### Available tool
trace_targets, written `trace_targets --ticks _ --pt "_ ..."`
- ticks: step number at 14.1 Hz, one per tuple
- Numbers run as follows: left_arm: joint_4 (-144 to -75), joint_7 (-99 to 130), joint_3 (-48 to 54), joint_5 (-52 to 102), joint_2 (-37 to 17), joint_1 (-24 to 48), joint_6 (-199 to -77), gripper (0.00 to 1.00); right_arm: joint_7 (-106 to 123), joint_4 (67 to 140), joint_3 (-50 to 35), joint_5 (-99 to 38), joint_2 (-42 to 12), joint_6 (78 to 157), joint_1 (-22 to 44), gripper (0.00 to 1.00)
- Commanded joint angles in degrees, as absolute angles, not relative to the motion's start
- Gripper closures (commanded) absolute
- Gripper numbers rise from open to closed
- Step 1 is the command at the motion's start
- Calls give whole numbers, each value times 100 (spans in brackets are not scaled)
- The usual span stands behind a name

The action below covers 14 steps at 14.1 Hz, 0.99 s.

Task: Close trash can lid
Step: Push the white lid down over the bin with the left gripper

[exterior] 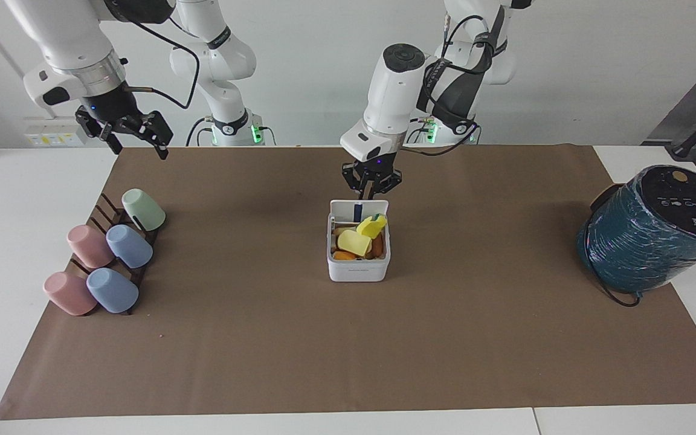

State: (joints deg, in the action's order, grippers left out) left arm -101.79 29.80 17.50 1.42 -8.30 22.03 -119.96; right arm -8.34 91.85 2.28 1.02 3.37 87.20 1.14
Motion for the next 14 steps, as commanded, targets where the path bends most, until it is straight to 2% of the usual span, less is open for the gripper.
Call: trace_targets --ticks 1,2,8,14 --pt "-10301 2770 1723 -8 -905 2066 -12391 95 -932 9281 193 0 448 8648 70 0" --pt "-10301 2586 1723 -61 -957 2022 -12471 100 -932 9281 193 0 448 8648 70 0" --pt "-10257 2399 1714 -457 -1493 1951 -13068 100 -932 9281 193 0 448 8648 70 0" --pt "-10178 2399 1705 -571 -1810 1942 -13412 100 -932 9281 193 0 448 8648 70 0"
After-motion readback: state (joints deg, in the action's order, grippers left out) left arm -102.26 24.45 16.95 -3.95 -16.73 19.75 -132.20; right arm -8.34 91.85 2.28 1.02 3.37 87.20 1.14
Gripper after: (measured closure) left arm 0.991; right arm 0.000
